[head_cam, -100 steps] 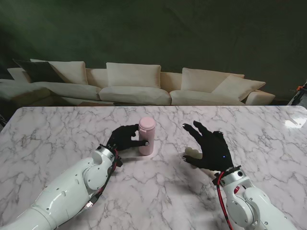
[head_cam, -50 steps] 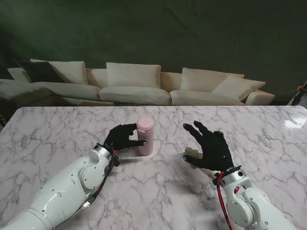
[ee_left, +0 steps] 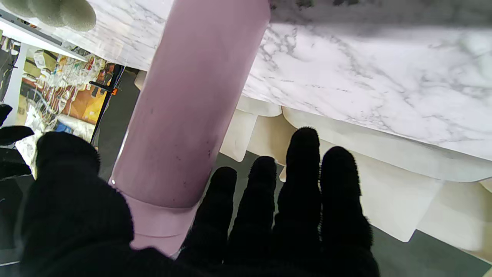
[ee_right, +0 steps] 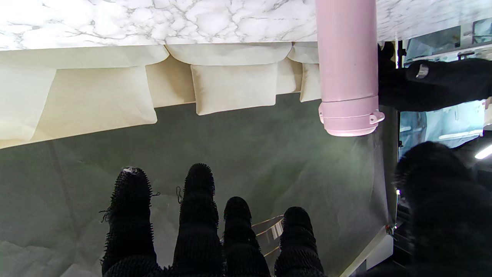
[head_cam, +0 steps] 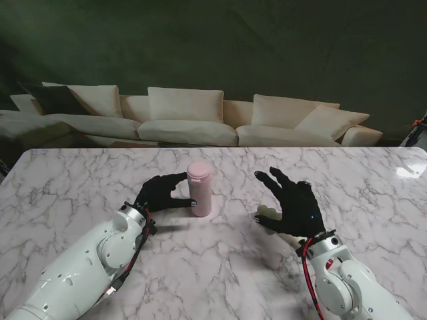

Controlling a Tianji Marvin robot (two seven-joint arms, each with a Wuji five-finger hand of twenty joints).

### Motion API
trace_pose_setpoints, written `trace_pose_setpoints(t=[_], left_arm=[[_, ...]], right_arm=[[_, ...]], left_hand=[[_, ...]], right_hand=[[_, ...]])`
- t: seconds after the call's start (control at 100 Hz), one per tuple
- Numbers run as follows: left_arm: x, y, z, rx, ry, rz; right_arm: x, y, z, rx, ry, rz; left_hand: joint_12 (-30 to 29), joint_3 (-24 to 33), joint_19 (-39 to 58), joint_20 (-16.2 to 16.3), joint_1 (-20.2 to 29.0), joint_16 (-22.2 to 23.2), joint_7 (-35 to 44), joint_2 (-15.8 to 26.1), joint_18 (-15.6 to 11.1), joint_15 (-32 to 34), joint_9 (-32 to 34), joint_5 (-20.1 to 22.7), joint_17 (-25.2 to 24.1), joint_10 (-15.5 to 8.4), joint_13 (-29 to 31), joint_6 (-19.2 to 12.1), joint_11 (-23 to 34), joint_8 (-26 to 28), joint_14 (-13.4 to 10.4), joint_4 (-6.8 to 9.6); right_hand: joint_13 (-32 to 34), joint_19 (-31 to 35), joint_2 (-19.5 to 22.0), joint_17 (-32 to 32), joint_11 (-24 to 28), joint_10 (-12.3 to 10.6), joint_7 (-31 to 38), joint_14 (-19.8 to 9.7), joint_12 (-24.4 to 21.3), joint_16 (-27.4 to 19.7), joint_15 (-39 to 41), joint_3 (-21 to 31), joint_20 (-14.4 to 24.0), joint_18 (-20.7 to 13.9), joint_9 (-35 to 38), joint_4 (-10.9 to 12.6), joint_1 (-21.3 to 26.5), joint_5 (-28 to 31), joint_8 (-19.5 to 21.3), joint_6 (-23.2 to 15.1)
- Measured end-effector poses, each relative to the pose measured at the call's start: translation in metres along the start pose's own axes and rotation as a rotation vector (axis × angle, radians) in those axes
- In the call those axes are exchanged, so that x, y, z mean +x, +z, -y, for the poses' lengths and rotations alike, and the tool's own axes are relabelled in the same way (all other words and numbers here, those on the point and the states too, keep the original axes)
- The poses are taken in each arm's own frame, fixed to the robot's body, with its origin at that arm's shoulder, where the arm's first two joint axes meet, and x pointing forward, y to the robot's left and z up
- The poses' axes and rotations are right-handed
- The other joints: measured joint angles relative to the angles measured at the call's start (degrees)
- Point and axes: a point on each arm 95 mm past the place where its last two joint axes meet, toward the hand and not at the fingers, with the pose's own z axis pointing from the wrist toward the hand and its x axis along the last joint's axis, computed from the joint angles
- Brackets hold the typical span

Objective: Clean the thermos with cup brush

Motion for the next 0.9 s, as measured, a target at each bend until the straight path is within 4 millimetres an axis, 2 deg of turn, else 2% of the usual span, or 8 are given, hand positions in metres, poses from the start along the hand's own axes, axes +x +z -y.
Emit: trace_pose_setpoints(t=[0.29, 0.4, 0.53, 0.61, 0.66, 0.74, 0.83, 0.9], left_arm=[[-0.005, -0.01, 0.008, -0.042, 0.011, 0.017], [-0.004, -0.017, 0.021, -0.061, 0.032, 0.011], [-0.008, -0.031, 0.041, -0.036, 0.094, 0.003], [-0.012, -0.042, 0.056, -0.019, 0.15, -0.022], [-0.013, -0.049, 0.067, -0.003, 0.177, -0.039], [-0.014, -0.058, 0.085, 0.035, 0.197, -0.079], [-0.011, -0.066, 0.105, 0.117, 0.247, -0.125], [-0.006, -0.069, 0.121, 0.184, 0.278, -0.134]], right_arm=[[0.0, 0.001, -0.001, -0.003, -0.002, -0.002], [0.0, 0.001, -0.004, -0.007, -0.007, -0.001], [-0.001, 0.0, -0.008, -0.013, -0.01, 0.004], [-0.001, 0.0, -0.012, -0.011, -0.013, 0.007], [-0.001, 0.0, -0.015, -0.007, -0.015, 0.012], [0.0, 0.002, -0.02, 0.002, 0.017, 0.028], [0.003, 0.005, -0.028, 0.003, 0.081, 0.046], [0.005, 0.008, -0.035, -0.008, 0.082, 0.041]], left_hand=[[-1.4, 0.0, 0.0, 0.7, 0.0, 0.0, -2.2, 0.0, 0.2, -0.2, -1.5, -1.9, 0.0, 0.1, 0.0, -0.9, -1.9, -2.3, 0.5, 0.0], [-1.5, 0.1, -1.5, 0.7, -0.8, 0.0, -2.3, 0.0, 0.7, -1.0, -1.5, -1.9, -0.5, -0.1, 0.0, -1.8, -2.0, -3.0, 0.5, 0.0], [-1.6, 0.1, -2.1, 0.7, -0.8, 0.0, -2.3, 0.0, 0.7, -1.7, -1.5, -1.9, -0.7, -0.1, 0.0, -2.6, -2.0, -3.5, 0.5, 0.0], [-1.6, 0.1, -2.3, 0.7, -0.7, -0.2, -2.3, 0.2, 0.8, -2.6, -1.5, -1.7, -1.2, -0.8, 0.0, -3.2, -2.5, -3.5, 0.5, 0.0], [-1.6, 0.1, -2.9, 0.7, -0.5, -0.2, -1.3, 2.5, 0.8, -3.1, -1.5, -0.6, -1.4, -1.2, 0.0, -3.5, -2.7, -3.3, 0.5, 0.0], [-1.3, 0.0, -3.8, 0.7, 5.1, -0.2, 1.2, 7.7, 1.5, -3.5, -1.5, 1.8, -2.0, -1.2, -1.0, -3.6, -2.7, -1.1, 0.4, 0.01], [0.3, -0.5, -5.0, 0.7, 10.2, -0.2, 3.3, 12.4, 1.5, -3.9, -1.4, 3.9, -2.4, -1.6, -1.7, -3.7, -2.7, 1.0, -0.1, 0.01], [1.0, -0.2, -6.0, 0.7, 13.6, -0.3, 5.2, 14.4, 1.5, -4.8, -1.3, 5.9, -2.9, -1.4, -1.8, -3.7, -2.7, 3.5, -0.4, 0.01]], right_hand=[[0.0, -0.1, 0.0, -0.1, 0.0, 0.0, 0.0, 0.0, 0.0, 0.0, 0.0, 0.0, 0.0, 0.0, 0.0, 0.0, 0.0, 0.0, 0.0, 0.0], [0.0, -0.1, 0.9, -0.1, 0.0, 0.0, 0.1, 0.1, 0.0, 0.0, 0.0, -0.3, -0.1, 0.0, 0.0, 0.0, 0.0, 0.0, 0.0, 0.0], [0.0, -0.1, 1.4, -0.1, 0.0, 0.0, 0.7, 2.3, 0.0, -0.9, -0.2, -1.4, -0.1, 0.0, 0.0, 0.0, 0.0, 0.0, 0.0, 0.0], [0.0, -0.6, 4.4, -0.1, 4.6, 0.0, 1.5, 3.0, 1.8, -2.0, -0.8, -3.5, -0.5, 0.0, 0.0, 0.0, 0.1, 0.0, 0.0, 0.0], [0.4, -0.7, 6.9, -0.1, 7.8, 0.0, 2.9, 3.1, 3.2, -2.2, -0.9, -5.9, -0.8, 0.0, 0.0, 0.0, 0.1, 0.0, 0.0, 0.0], [0.9, -0.7, 9.0, -0.1, 9.5, -0.5, 6.0, 3.6, 3.6, -2.6, -1.3, -9.7, -1.0, 0.0, 0.2, 0.0, 0.1, 0.0, -0.1, 0.0], [1.7, -0.7, 11.2, 0.0, 10.0, -0.5, 13.2, 3.7, 3.8, -2.6, -1.4, -13.0, -1.2, 0.0, 1.9, 0.0, 0.1, 0.7, -4.7, 0.0], [4.6, -0.5, 11.8, 1.9, 10.1, -0.6, 17.4, 3.3, 3.9, -2.6, -1.4, -14.0, -1.2, 0.0, 7.0, 0.0, 0.1, 4.2, -6.3, 0.0]])
